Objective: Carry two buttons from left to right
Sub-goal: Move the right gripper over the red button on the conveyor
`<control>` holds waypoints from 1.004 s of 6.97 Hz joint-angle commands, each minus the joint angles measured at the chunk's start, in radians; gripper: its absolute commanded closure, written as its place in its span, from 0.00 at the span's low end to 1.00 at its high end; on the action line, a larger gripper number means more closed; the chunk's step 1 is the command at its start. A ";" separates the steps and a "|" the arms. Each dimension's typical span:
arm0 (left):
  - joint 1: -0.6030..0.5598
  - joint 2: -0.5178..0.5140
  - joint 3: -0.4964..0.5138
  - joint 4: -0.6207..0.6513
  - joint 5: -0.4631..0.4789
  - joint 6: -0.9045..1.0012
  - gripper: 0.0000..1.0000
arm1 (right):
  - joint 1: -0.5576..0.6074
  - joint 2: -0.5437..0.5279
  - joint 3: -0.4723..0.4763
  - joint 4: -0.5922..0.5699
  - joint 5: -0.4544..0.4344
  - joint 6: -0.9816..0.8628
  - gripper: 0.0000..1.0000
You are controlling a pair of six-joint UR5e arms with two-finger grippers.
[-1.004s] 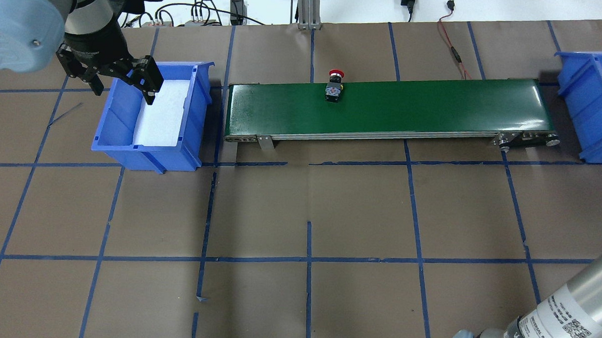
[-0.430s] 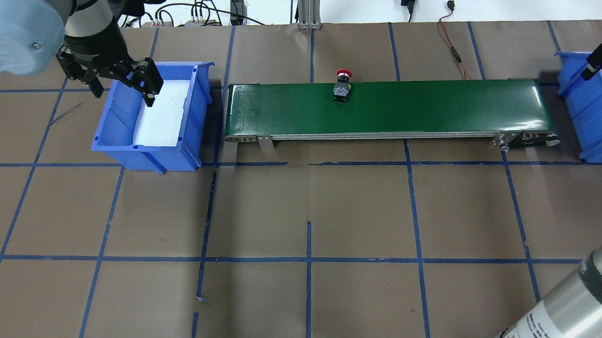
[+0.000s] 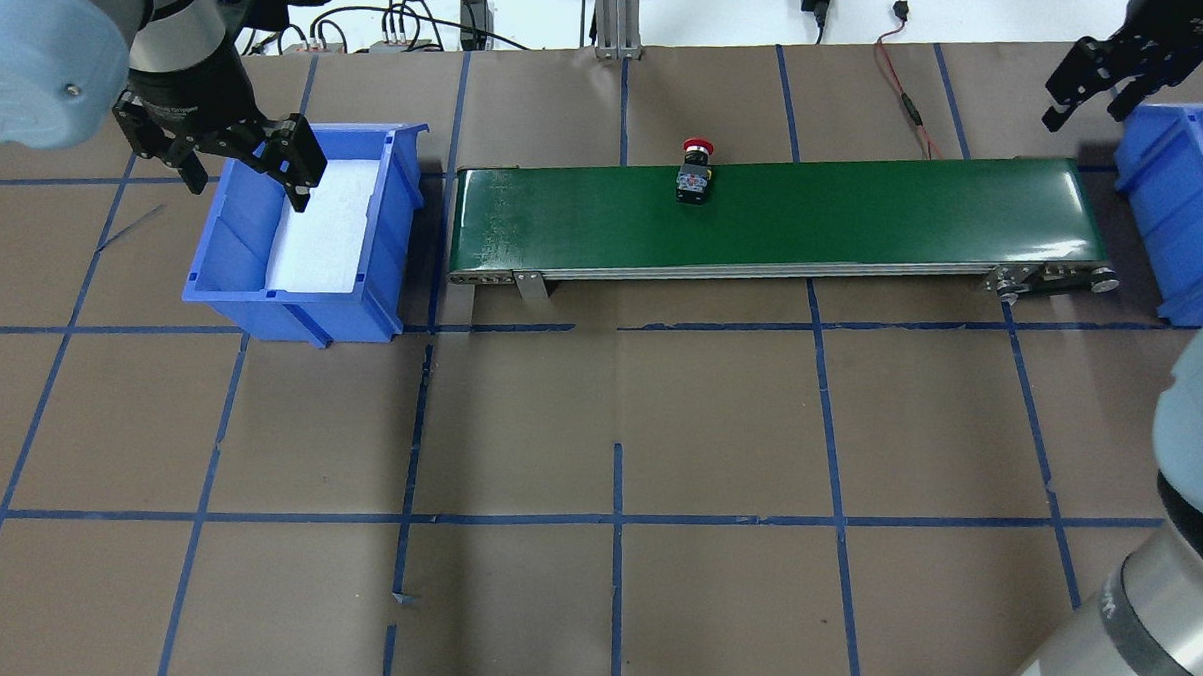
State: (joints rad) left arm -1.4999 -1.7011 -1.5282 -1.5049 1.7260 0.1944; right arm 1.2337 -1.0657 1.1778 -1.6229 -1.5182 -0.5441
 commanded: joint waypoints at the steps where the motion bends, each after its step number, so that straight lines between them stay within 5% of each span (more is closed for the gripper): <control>1: 0.000 0.000 0.000 0.002 0.000 0.000 0.00 | 0.106 -0.049 0.084 -0.064 0.013 0.220 0.15; 4: 0.000 0.000 0.000 0.002 0.000 0.000 0.00 | 0.228 -0.100 0.247 -0.304 0.001 0.259 0.05; 7: 0.001 0.000 -0.004 0.002 0.000 0.000 0.00 | 0.311 -0.039 0.249 -0.417 0.003 0.478 0.01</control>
State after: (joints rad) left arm -1.4993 -1.7006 -1.5297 -1.5033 1.7257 0.1948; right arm 1.5202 -1.1373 1.4233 -1.9892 -1.5167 -0.1385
